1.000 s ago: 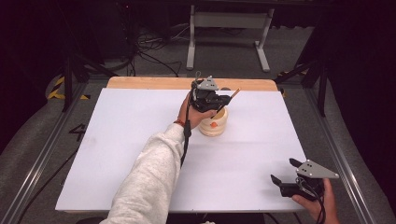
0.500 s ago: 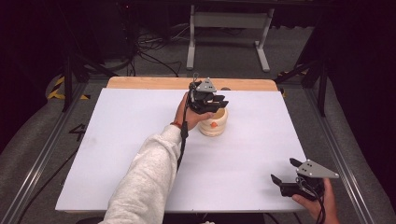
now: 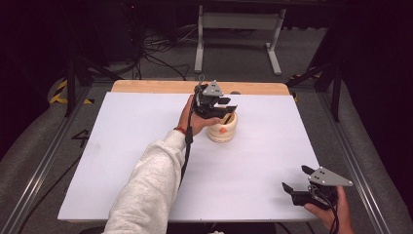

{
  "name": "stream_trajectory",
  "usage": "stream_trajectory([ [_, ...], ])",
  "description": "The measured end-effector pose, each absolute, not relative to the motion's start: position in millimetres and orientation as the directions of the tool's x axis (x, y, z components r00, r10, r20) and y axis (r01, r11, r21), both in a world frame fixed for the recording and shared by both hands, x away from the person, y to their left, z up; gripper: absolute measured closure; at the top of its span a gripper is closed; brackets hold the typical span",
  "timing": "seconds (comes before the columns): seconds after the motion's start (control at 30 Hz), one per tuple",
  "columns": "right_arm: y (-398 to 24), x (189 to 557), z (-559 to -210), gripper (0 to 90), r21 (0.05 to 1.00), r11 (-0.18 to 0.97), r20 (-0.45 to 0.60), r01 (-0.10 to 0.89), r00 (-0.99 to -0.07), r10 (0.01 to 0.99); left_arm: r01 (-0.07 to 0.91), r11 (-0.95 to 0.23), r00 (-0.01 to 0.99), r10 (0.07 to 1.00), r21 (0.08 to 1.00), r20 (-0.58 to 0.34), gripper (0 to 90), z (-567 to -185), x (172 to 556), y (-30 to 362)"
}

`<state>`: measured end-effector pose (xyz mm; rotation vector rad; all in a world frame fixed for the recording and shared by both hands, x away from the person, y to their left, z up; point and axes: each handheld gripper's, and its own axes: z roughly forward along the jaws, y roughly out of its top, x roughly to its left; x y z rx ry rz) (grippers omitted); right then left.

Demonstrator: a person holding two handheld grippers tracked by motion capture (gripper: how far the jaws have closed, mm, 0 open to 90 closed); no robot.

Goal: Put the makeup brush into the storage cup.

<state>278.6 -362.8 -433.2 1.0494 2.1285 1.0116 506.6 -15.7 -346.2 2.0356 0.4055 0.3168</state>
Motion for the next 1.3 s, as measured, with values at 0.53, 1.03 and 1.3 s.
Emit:
stream_trajectory([
  [0.53,-362.2,278.2,-433.1,9.1,0.813,0.415,-0.144,0.408,-0.549,0.823,0.153,-0.466,0.904,0.422,0.871,0.067,39.4,-346.3,504.6,-14.7],
  [1.03,-360.8,278.0,-433.8,9.1,0.808,0.43,-0.152,0.403,-0.561,0.814,0.165,-0.482,0.88,0.467,0.861,0.093,14.9,-349.0,500.2,-15.6],
  [1.3,-359.9,277.8,-434.3,9.1,0.805,0.433,-0.149,0.406,-0.568,0.809,0.15,-0.482,0.89,0.446,0.863,0.094,3.3,-350.1,499.0,-12.6],
])
